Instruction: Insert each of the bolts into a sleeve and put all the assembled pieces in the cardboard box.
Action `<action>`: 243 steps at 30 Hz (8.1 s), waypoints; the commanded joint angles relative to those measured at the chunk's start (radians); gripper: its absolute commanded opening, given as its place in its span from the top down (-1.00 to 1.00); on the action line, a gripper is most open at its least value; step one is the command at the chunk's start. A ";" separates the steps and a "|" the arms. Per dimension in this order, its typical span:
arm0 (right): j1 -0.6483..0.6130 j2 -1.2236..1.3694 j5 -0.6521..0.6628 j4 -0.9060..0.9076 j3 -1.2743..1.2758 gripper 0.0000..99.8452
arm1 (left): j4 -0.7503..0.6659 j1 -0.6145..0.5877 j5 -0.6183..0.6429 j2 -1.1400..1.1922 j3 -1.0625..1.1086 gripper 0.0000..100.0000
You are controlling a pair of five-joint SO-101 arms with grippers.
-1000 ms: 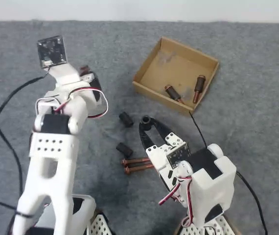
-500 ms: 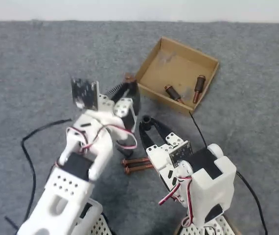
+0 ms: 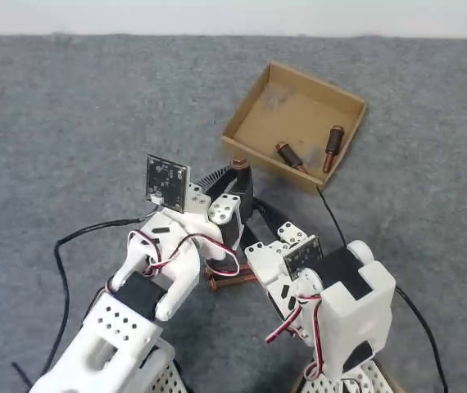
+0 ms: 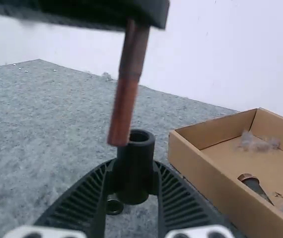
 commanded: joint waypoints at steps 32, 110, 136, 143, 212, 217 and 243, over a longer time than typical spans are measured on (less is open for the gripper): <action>0.002 -0.062 -0.011 -0.033 0.031 0.99 | -0.327 -0.015 -0.011 -0.046 0.151 0.98; 0.047 -0.062 -0.008 -0.031 0.032 0.99 | -0.322 -0.009 0.031 -0.046 0.390 0.63; 0.065 -0.053 -0.009 -0.030 0.011 0.99 | 0.236 -0.252 0.031 -0.718 0.289 0.63; 0.087 -0.058 -0.012 -0.030 0.005 0.99 | 0.296 -0.439 0.031 -0.698 0.291 0.63; 0.409 -0.061 0.207 1.722 -1.346 0.99 | 0.514 -0.603 -0.118 -0.687 0.397 0.98; 0.450 -0.050 0.086 2.032 -1.519 0.99 | 0.514 -0.603 -0.118 -0.687 0.397 0.98; 0.478 0.208 0.006 2.841 -2.055 0.68 | 0.514 -0.603 -0.118 -0.687 0.397 0.98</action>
